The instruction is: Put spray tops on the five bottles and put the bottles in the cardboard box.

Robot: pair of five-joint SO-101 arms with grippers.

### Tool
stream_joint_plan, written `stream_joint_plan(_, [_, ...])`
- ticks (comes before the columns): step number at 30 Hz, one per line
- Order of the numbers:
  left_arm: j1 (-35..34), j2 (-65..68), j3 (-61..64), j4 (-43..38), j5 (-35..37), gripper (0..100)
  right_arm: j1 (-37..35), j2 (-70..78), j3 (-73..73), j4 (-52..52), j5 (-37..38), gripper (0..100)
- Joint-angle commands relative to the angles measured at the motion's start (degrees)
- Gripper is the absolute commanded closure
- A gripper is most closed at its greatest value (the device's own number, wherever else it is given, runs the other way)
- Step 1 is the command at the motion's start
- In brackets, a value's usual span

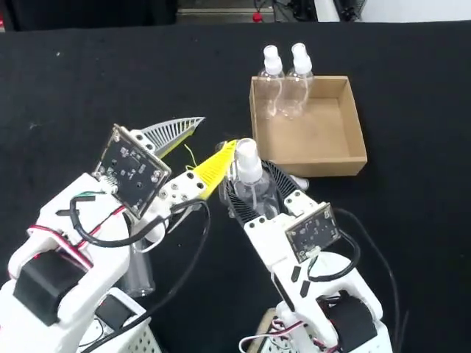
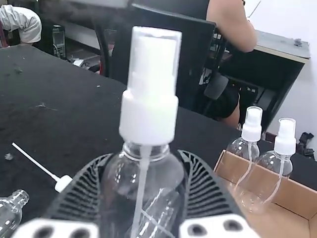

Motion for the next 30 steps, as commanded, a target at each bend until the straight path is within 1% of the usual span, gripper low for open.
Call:
stream_joint_plan(1, [-3.8,-0.8,-5.0,1.1,0.4,83,0.0,-5.9,-0.4,-0.4,-0.4,98.8])
stream_joint_plan(3, [-10.1,-0.8,-5.1,3.1,0.5,83,0.5,-5.9,-1.3,-0.4,-0.4,98.8])
stream_joint_plan(5, [-16.2,-0.8,-2.2,5.3,0.8,83,2.9,-5.9,-2.1,-0.9,-0.4,98.8])
stream_joint_plan(8, [-22.7,-0.8,7.6,5.2,0.9,83,8.1,-5.6,-2.1,-5.1,-1.2,98.8])
stream_joint_plan(10, [-24.9,-0.8,15.8,2.6,1.0,83,12.0,-5.4,-2.0,-8.6,-4.0,98.8])
stream_joint_plan(12, [-25.2,-0.8,24.6,-1.8,1.0,83,15.5,-5.4,-2.0,-10.6,-6.5,98.8])
stream_joint_plan(15, [-25.1,-0.8,35.5,-9.8,1.0,83,21.0,-5.3,-2.2,-10.8,-6.8,98.8])
stream_joint_plan(19, [-25.1,-0.8,45.3,-18.5,1.1,83,35.7,-4.7,-2.2,-10.8,-7.1,98.8])
stream_joint_plan(22, [-25.0,-0.8,50.7,-24.7,1.4,83,42.6,-0.2,-2.0,-11.3,-6.9,98.8])
stream_joint_plan(25, [-25.1,-0.8,55.3,-29.9,6.2,83,44.8,7.3,-2.2,-15.2,-7.0,98.8])
stream_joint_plan(27, [-25.1,-0.8,57.3,-31.8,8.5,83,44.7,12.6,-1.8,-21.1,-7.2,98.8])
stream_joint_plan(30, [-25.2,-0.8,59.6,-33.2,9.1,83,44.5,21.0,-0.9,-32.1,-7.2,98.8])
